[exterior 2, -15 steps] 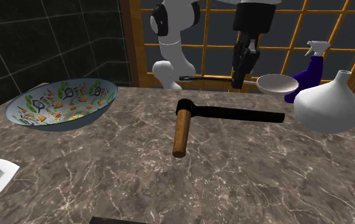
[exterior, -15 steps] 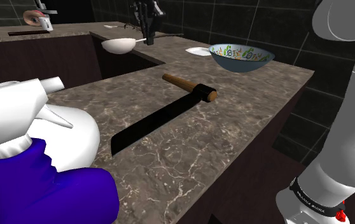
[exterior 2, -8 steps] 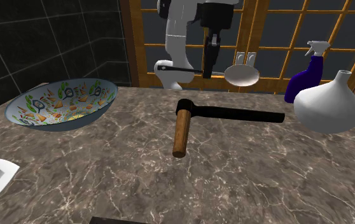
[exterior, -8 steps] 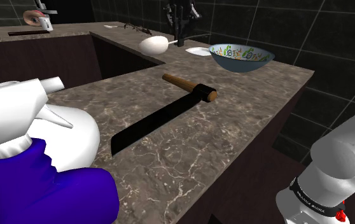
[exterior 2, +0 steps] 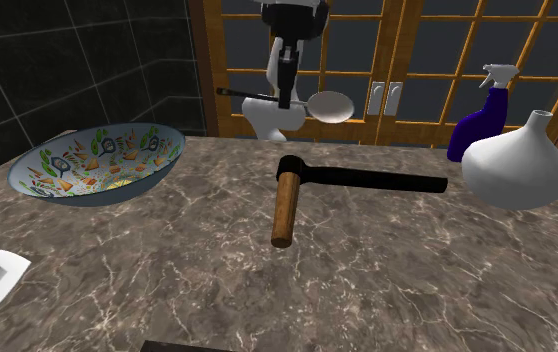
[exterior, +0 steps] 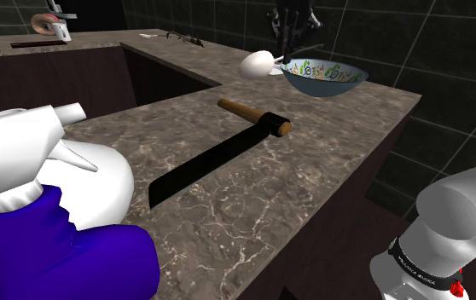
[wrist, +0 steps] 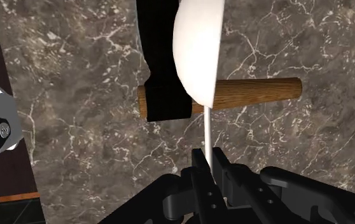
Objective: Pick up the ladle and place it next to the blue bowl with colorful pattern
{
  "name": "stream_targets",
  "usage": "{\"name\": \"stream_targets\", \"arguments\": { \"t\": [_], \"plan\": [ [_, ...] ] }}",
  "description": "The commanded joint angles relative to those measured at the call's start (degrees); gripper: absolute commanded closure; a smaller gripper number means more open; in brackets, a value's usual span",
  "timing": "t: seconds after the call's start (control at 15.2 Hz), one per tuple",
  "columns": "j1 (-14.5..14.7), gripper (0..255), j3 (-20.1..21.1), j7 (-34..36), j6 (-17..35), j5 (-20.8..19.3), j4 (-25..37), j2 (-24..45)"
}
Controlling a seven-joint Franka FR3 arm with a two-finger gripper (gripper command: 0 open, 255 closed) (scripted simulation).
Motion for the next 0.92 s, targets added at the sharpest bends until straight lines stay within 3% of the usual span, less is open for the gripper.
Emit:
{"name": "stream_targets", "arguments": {
  "t": [0.0,0.4,0.86],
  "plan": [
    [0.3,255,-2.8,-2.9,-0.7,0.7,-2.9,-3.5],
    [0.8,255,-11.1,-11.2,-2.3,0.1,-10.8,-12.3],
    [0.2,255,-20.2,-20.3,-4.5,-3.5,-16.9,-20.0]
  ]
}}
